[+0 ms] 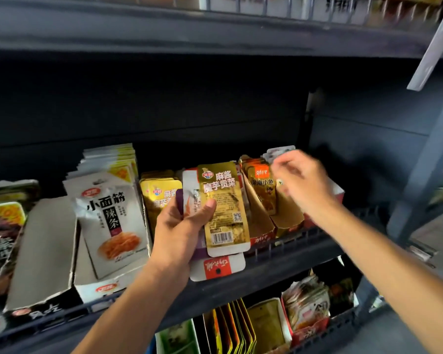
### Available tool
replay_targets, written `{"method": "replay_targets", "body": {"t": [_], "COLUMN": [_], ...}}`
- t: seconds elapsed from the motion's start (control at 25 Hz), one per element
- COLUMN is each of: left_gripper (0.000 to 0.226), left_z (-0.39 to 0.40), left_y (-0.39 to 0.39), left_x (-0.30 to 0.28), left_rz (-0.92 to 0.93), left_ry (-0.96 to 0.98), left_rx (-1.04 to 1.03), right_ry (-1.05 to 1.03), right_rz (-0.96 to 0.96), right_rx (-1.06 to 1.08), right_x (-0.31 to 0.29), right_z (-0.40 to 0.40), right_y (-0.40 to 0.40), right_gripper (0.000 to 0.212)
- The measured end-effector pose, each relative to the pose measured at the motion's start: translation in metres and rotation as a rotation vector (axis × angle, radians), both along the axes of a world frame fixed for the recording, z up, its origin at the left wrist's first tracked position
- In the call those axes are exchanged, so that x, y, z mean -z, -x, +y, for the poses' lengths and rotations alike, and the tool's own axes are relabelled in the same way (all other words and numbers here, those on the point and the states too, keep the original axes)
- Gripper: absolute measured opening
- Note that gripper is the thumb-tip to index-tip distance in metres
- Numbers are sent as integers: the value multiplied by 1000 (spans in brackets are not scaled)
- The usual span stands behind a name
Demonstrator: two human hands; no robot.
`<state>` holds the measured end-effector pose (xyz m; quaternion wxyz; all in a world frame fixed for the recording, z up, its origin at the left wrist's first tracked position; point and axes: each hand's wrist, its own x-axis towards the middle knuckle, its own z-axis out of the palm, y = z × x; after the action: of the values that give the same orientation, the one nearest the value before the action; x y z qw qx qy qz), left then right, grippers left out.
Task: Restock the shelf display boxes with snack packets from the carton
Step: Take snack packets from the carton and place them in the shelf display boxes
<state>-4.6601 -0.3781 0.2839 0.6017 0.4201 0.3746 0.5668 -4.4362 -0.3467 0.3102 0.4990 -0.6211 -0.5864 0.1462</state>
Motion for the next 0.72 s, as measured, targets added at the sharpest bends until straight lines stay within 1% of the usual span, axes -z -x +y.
{"method": "replay_targets", "body": {"t": [0.04, 0.08, 0.12, 0.16, 0.2, 0.24, 0.32, 0.36, 0.4, 0.44, 0.48, 0.56, 0.64, 0.68, 0.72], "left_gripper": [25, 24, 24, 23, 21, 19, 17, 16, 15, 15, 15, 16, 20, 23, 24], "left_z": [-2, -5, -9, -13, -17, -20, -23, -25, -28, -31, -35, -43, -47, -47, -47], "left_y": [-1, -1, 0, 3, 7, 12, 27, 33, 38, 39, 40, 39, 37, 37, 36], "left_x": [0, -1, -1, -1, 0, 1, 4, 5, 5, 5, 6, 10, 13, 15, 14], "left_rz": [-11, -18, -17, -9, 4, 13, 29, 29, 38, 62, 105, 210, 256, 239, 209], "left_ry": [-26, -47, -65, -73, -68, -58, -40, -37, -38, -48, -76, -157, -177, -142, -90], "left_rx": [-2, 11, 33, 52, 56, 38, -55, -91, -102, -86, -55, -12, -58, -92, -121], "right_ry": [144, 285, 347, 345, 293, 215, 77, 34, 21, 43, 91, 207, 267, 292, 330], "right_rz": [88, 125, 151, 196, 266, 352, 497, 504, 465, 399, 315, 67, -170, -222, -207], "right_rx": [-212, -358, -442, -466, -430, -351, -137, -58, -41, -85, -182, -365, -420, -441, -486], "right_x": [-1, -1, 2, 7, 9, 12, 17, 18, 17, 15, 12, 11, 12, 9, 6], "right_z": [-16, -29, -36, -40, -42, -44, -48, -51, -55, -61, -69, -82, -85, -87, -87], "right_y": [26, 47, 61, 70, 75, 76, 79, 82, 88, 98, 111, 135, 146, 147, 145], "right_gripper": [45, 61, 64, 53, 38, 28, 17, 12, 8, 8, 16, 32, 42, 47, 50]}}
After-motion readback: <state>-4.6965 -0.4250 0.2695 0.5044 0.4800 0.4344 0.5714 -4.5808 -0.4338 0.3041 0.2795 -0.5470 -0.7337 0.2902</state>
